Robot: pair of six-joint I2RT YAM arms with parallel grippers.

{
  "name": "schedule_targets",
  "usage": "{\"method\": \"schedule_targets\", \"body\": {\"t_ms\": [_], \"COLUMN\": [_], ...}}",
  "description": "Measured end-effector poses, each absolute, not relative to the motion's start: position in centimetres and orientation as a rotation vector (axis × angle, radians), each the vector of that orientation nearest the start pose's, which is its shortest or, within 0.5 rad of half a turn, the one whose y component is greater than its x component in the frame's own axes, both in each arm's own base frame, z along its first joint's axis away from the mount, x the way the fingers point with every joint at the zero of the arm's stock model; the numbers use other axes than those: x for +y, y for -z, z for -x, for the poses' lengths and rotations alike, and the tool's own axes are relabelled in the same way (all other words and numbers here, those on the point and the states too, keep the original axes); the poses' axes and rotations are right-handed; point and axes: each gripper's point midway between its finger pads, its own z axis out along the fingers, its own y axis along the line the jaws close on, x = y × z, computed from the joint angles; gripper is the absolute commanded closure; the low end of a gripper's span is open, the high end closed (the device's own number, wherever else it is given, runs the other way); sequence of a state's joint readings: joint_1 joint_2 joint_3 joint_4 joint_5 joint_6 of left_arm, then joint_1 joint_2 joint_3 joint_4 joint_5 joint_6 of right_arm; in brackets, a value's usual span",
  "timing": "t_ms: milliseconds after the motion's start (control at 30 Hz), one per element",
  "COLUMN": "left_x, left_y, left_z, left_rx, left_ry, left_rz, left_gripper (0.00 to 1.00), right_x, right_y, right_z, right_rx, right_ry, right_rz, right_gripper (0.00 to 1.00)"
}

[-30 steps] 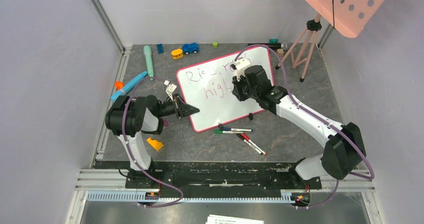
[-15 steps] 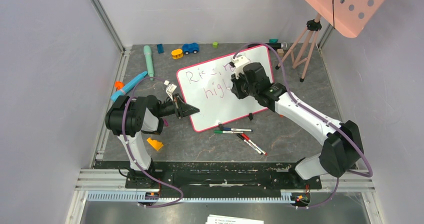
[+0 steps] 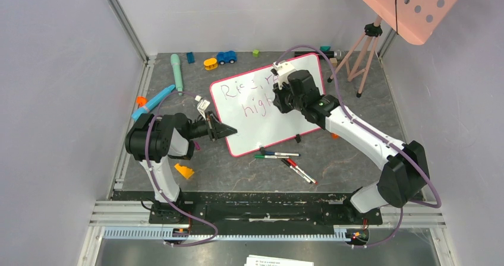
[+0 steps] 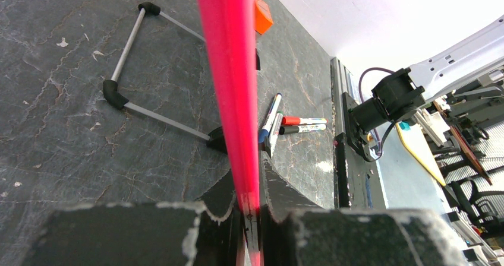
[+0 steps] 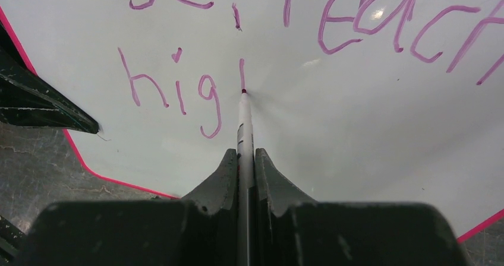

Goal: Write a sentence on the whiteboard

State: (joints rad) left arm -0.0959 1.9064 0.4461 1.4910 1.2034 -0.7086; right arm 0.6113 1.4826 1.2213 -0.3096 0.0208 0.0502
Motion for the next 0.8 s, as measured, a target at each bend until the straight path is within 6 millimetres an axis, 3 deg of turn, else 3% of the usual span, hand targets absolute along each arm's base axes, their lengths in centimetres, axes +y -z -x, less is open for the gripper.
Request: {"method": "schedule_targets", "body": {"t_ms": [800], "left_x": [-20.2], "left_y": [-9.76], "left_z": [-28.84], "left_rx": [1.703], "left_ry": [1.51], "left_rz": [-0.543], "left_gripper": [0.93], "right_x": [24.33], "right_y": [-20.32], "right_z": [-36.32], "right_rx": [2.079], "right_ry": [-0.304], "right_rz": [0.557], "right_gripper": [1.0]}}
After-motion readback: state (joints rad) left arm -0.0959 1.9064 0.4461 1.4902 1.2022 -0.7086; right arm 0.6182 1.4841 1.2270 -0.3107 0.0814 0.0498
